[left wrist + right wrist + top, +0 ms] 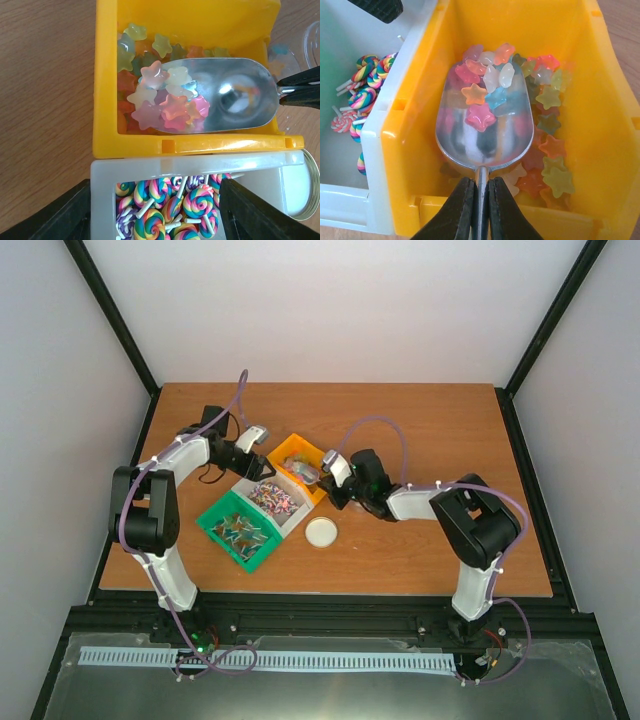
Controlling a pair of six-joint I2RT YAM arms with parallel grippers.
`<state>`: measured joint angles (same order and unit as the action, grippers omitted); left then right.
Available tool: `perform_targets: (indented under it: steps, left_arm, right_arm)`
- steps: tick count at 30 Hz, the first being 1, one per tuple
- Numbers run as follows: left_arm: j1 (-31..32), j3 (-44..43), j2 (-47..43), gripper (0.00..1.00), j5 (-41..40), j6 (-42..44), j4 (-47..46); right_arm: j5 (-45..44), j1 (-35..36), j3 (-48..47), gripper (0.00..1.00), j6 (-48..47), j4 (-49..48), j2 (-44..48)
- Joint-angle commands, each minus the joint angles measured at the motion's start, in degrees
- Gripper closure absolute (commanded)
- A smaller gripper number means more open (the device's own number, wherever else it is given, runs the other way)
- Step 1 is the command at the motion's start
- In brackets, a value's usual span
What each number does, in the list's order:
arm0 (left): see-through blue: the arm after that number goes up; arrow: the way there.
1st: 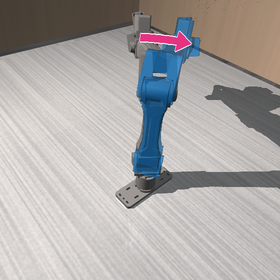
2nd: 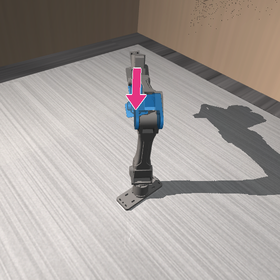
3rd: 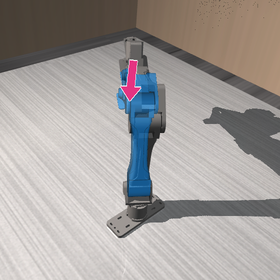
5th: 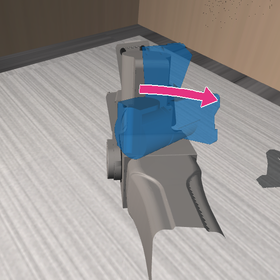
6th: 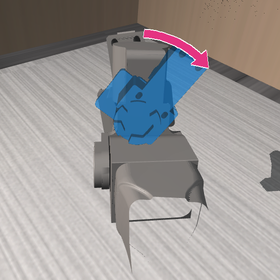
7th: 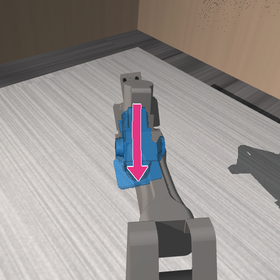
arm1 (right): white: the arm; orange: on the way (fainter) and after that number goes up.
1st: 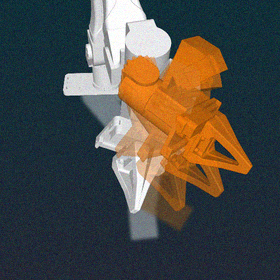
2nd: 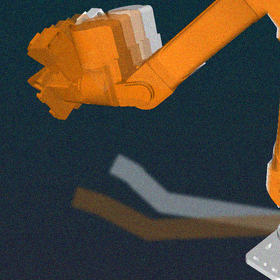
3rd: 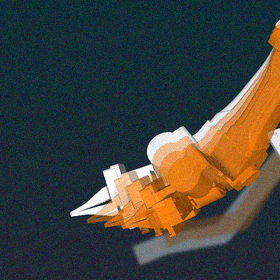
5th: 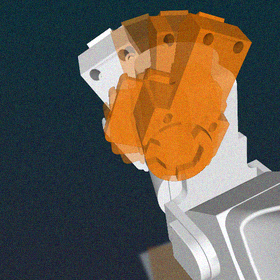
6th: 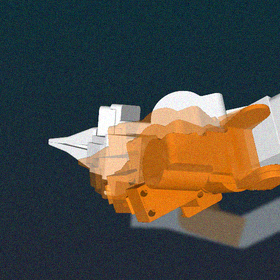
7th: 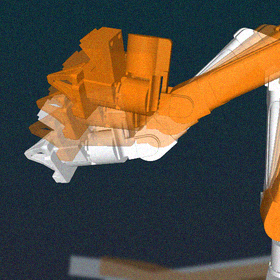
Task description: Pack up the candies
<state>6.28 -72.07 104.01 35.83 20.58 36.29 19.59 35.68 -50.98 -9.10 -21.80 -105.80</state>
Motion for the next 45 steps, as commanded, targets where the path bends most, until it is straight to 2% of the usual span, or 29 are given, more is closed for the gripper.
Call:
perform_targets:
  steps: [1,15,22,27,33,36,38,45]
  left_arm:
    - [0.0,-2.3,-0.2,0.32,1.8,-0.9,1.6]
    - [-0.5,-2.8,-0.6,0.31,1.7,-0.6,2.8]
    - [-0.5,-3.1,-0.8,0.28,1.9,-0.9,3.1]
    - [-0.8,-3.9,-1.6,0.22,2.6,-0.8,4.1]
    - [-2.0,-5.8,-3.8,0.11,5.1,-1.3,6.3]
    - [-2.4,-6.1,-5.6,0.01,5.8,-1.6,6.5]
    - [-2.5,-6.2,-6.9,0.00,5.5,-1.6,6.7]
    - [-3.1,-6.2,-10.5,0.00,4.5,-0.1,9.4]
  right_arm:
    - [2.3,-0.8,1.4,0.97,1.6,-7.2,2.4]
    - [7.4,-4.1,8.6,0.97,2.2,-17.1,5.6]
    - [10.2,-5.6,10.4,0.97,3.1,-20.4,7.2]
    - [12.1,-6.6,10.5,0.97,2.9,-20.4,9.7]
    - [17.1,-9.4,8.2,0.97,3.6,-14.4,14.4]
    - [19.8,-11.0,6.8,0.97,3.4,-9.8,16.6]
    - [22.4,-12.3,5.8,0.97,2.6,-6.3,18.3]
    - [30.7,-18.2,1.4,0.97,-8.1,17.6,25.8]
